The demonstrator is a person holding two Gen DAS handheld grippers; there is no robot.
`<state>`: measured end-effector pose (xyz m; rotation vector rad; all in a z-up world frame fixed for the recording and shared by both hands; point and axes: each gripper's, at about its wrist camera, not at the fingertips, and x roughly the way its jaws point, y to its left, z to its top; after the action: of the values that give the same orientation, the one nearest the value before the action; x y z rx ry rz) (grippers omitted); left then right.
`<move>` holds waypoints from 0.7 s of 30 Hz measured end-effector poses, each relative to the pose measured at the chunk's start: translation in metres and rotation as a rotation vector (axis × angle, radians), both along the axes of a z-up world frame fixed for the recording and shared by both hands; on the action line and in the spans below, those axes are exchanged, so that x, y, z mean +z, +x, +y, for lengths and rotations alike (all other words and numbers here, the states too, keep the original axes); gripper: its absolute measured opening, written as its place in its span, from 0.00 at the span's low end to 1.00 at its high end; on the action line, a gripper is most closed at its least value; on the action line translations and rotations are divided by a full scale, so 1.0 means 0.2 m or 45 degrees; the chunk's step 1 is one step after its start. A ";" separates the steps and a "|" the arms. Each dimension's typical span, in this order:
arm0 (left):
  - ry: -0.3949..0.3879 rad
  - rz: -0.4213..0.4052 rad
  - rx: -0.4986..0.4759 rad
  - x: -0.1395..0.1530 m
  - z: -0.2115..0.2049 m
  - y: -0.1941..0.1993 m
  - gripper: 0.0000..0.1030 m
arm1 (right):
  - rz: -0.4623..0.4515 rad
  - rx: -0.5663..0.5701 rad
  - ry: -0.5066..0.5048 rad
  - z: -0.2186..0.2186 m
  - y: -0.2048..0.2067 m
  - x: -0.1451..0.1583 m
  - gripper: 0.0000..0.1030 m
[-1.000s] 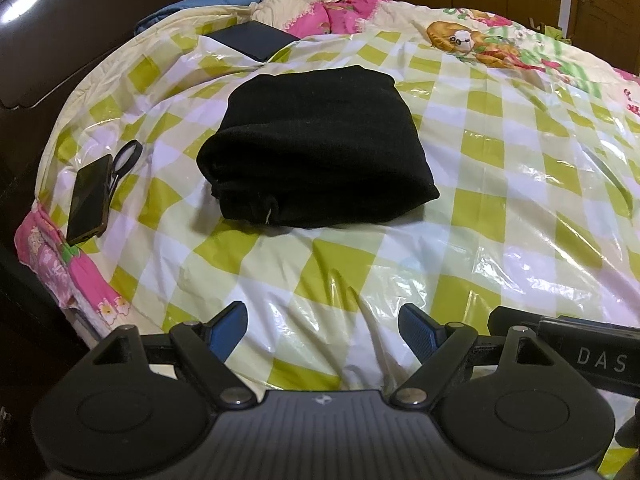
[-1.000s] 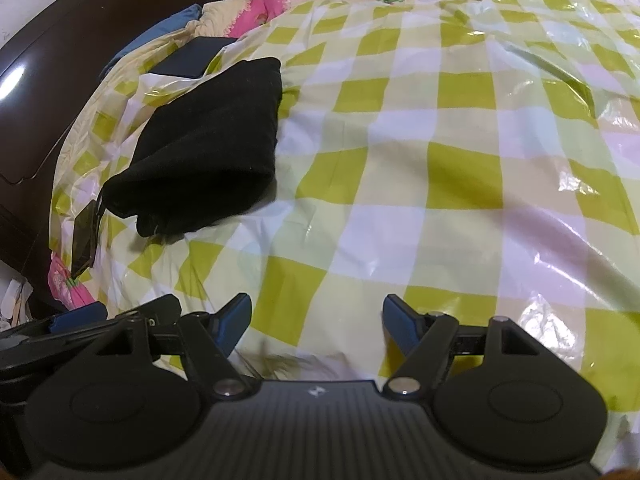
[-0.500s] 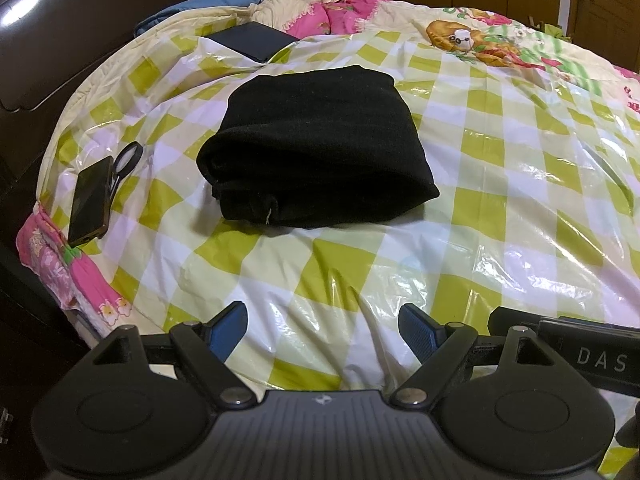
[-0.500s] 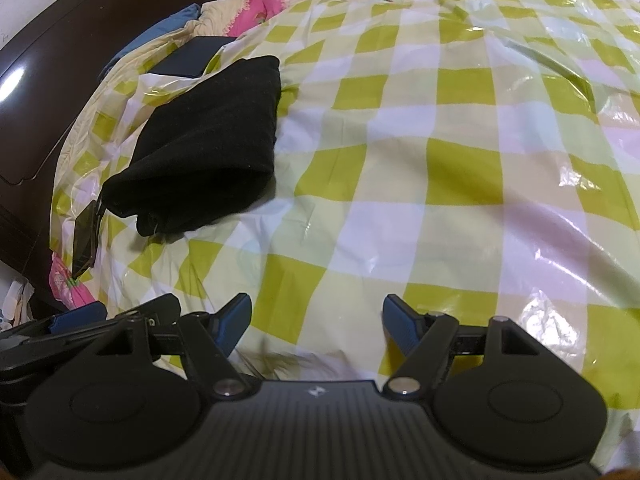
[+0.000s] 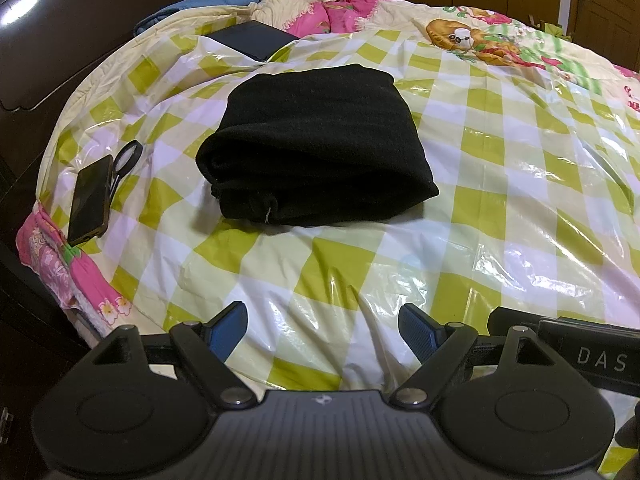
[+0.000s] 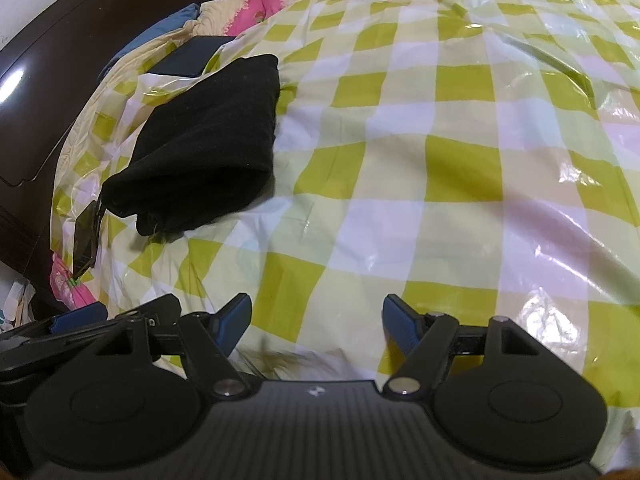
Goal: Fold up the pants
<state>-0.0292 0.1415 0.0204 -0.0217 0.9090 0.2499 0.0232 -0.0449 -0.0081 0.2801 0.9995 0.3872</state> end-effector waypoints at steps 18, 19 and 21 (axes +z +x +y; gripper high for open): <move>0.016 -0.005 -0.003 0.00 0.00 -0.01 0.92 | 0.002 -0.002 0.007 0.00 0.00 0.00 0.72; 0.015 -0.005 -0.003 0.00 0.00 -0.01 0.92 | 0.003 -0.003 0.006 0.00 0.00 0.00 0.72; 0.012 -0.004 -0.002 0.00 0.00 0.00 0.92 | 0.002 -0.001 0.006 0.00 0.00 0.00 0.72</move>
<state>-0.0302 0.1415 0.0210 -0.0125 0.9045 0.2523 0.0227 -0.0456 -0.0089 0.2854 1.0003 0.3887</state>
